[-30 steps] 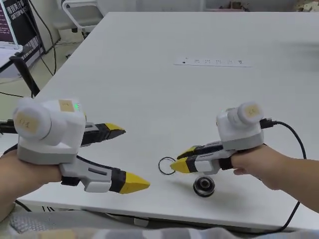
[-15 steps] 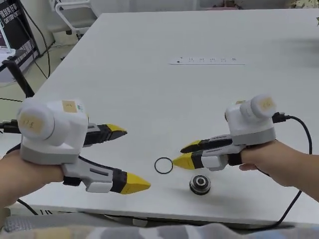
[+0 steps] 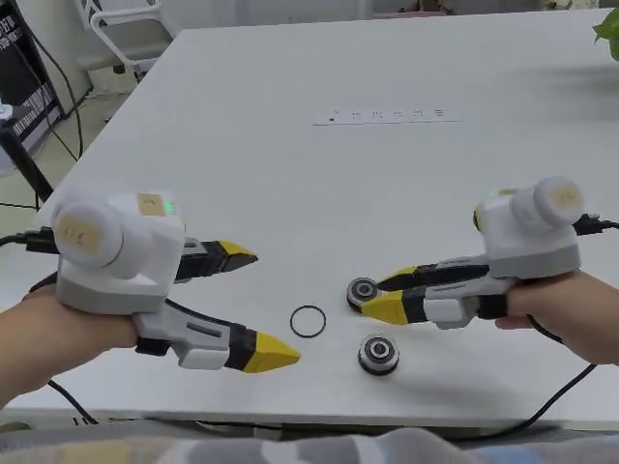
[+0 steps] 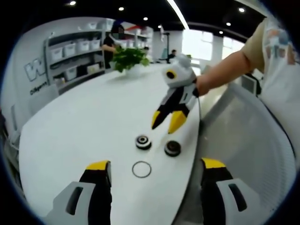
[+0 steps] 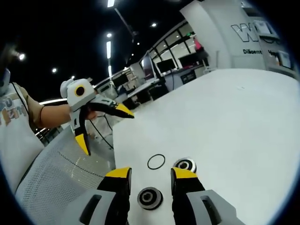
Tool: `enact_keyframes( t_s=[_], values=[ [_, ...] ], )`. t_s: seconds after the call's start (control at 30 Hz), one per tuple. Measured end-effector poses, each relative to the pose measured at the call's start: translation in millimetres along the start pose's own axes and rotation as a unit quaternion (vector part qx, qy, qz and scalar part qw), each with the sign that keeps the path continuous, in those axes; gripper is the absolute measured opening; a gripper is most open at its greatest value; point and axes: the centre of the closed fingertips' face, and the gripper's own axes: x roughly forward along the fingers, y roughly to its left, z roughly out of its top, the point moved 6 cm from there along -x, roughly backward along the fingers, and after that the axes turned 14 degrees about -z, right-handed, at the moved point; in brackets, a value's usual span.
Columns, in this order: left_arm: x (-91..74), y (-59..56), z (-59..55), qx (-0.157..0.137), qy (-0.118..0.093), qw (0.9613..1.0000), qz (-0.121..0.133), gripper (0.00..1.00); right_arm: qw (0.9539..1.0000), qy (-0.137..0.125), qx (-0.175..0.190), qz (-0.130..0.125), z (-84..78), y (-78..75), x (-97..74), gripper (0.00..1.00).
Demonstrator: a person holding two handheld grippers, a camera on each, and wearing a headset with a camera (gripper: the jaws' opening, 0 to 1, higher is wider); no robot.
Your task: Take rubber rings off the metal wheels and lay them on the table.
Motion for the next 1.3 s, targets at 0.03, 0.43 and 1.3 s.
enact_keyframes(
  t_s=[0.03,0.43,1.3],
  values=[
    [1.1,0.1,0.4,0.000,0.001,1.0000,-0.002,0.78,1.0000,0.000,0.001,-0.001,-1.5,0.7,-1.6,0.32],
    [23.6,2.1,4.7,0.005,0.013,0.9995,-0.027,0.73,0.9999,0.014,0.000,-0.002,-26.0,3.4,-12.8,0.33],
    [73.1,0.7,-3.1,0.021,0.059,0.9945,-0.085,0.61,0.9954,0.037,-0.089,0.007,-59.2,-2.2,-1.6,0.27]
  ],
)
